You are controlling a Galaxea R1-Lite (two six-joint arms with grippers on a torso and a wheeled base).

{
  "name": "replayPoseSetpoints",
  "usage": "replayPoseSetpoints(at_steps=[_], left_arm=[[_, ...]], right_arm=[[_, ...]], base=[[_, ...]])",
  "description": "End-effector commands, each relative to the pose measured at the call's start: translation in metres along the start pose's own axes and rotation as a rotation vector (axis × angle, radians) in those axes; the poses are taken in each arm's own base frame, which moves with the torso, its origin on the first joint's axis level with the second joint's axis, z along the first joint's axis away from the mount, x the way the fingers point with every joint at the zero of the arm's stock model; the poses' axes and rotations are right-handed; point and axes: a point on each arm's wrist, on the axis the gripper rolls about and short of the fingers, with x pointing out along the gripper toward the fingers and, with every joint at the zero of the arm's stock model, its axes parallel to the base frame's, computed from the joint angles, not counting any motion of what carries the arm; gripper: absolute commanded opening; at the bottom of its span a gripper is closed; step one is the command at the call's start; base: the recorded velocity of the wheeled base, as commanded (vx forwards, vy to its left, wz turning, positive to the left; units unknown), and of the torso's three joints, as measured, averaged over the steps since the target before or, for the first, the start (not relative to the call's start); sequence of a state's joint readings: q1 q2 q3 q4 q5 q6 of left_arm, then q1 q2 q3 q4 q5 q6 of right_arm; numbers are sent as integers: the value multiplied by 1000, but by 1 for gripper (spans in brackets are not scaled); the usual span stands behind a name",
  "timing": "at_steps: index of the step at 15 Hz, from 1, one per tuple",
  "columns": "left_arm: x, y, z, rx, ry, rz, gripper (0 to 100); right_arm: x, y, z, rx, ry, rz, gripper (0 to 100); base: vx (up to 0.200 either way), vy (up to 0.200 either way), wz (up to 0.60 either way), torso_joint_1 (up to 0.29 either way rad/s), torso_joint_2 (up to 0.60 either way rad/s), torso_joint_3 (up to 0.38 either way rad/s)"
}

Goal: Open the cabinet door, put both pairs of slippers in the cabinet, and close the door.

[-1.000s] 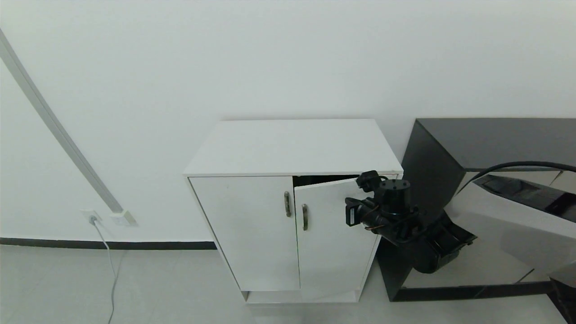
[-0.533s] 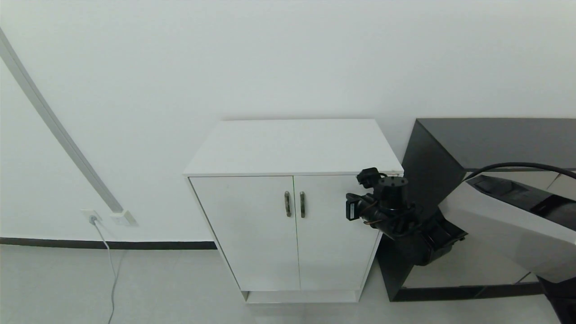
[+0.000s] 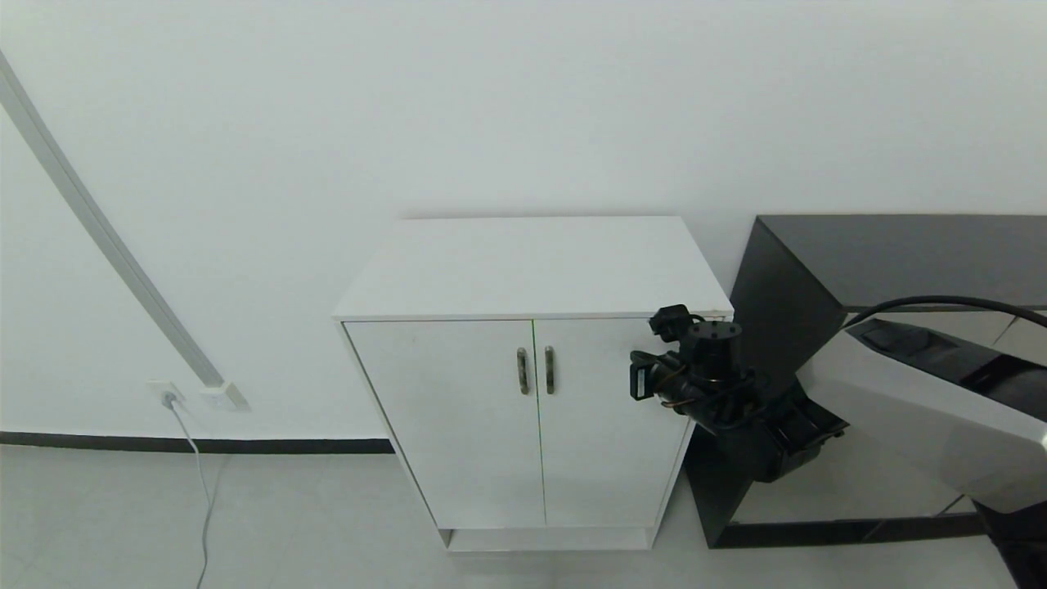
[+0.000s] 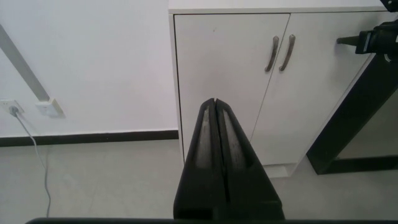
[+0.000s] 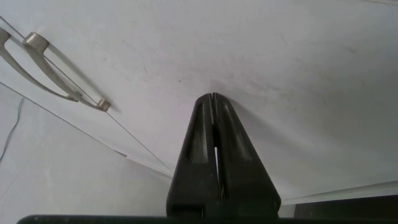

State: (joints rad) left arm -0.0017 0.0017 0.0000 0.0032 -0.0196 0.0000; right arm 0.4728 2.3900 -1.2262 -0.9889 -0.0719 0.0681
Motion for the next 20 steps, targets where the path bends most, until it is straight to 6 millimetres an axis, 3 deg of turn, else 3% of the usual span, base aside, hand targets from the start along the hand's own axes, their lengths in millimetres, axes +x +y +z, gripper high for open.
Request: replayPoseSetpoints(at_steps=[1, 5, 9, 13, 14, 17, 20], left_arm=[[0, 0, 0, 0, 1, 0, 0], [0, 0, 0, -3, 1, 1, 0], [0, 0, 0, -3, 1, 0, 0], [0, 0, 0, 5, 1, -2, 0], [0, 0, 0, 5, 1, 0, 0], [0, 0, 0, 5, 1, 0, 0], [0, 0, 0, 5, 1, 0, 0]], right_arm=[[0, 0, -2, 1, 6, -1, 0], [-14, -1, 4, 0, 12, -3, 0], [-53, -9, 17, 6, 5, -21, 0], [-117, -30, 29, 15, -27, -92, 0], [-146, -39, 27, 20, -38, -118, 0], [-202, -58, 17, 32, -39, -196, 0], [-244, -76, 16, 45, -51, -290, 0]], base=[[0, 0, 0, 0, 0, 0], [0, 0, 0, 0, 0, 0], [0, 0, 0, 0, 0, 0], [0, 0, 0, 0, 0, 0], [0, 0, 0, 0, 0, 0], [0, 0, 0, 0, 0, 0], [0, 0, 0, 0, 0, 0]])
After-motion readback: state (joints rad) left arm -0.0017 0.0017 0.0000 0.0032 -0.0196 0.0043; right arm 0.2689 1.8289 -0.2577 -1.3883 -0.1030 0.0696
